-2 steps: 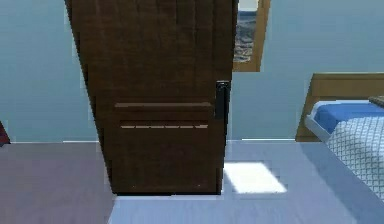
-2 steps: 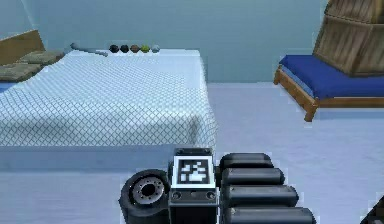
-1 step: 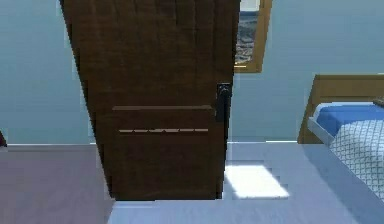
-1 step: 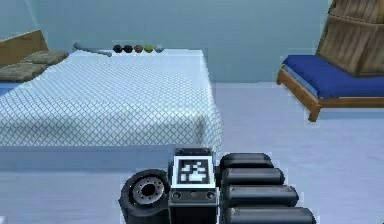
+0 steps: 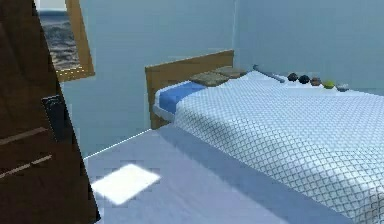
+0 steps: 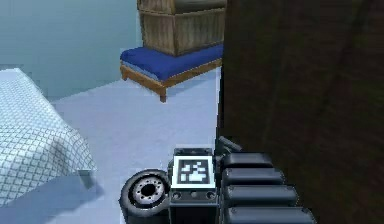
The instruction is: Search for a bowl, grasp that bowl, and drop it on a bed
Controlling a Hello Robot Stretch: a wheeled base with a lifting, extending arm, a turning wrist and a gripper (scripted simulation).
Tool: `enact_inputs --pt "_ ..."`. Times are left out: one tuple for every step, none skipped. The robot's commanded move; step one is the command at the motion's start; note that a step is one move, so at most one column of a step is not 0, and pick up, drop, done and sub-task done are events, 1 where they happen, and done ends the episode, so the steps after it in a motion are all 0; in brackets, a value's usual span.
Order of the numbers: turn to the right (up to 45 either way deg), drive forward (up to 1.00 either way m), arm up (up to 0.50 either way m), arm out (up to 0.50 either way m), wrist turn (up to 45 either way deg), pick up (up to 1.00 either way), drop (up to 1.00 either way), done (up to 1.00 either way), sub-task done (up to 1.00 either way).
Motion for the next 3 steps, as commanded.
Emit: enact_inputs --pt "42.0 0.00 0.00 0.00 0.0 0.00 0.00 0.00 0.00" --pt "0.0 0.40 0.00 0.00 0.0 0.00 0.00 0.00 0.00" --pt "42.0 0.00 0.00 0.00 0.0 0.00 0.00 0.00 0.00"
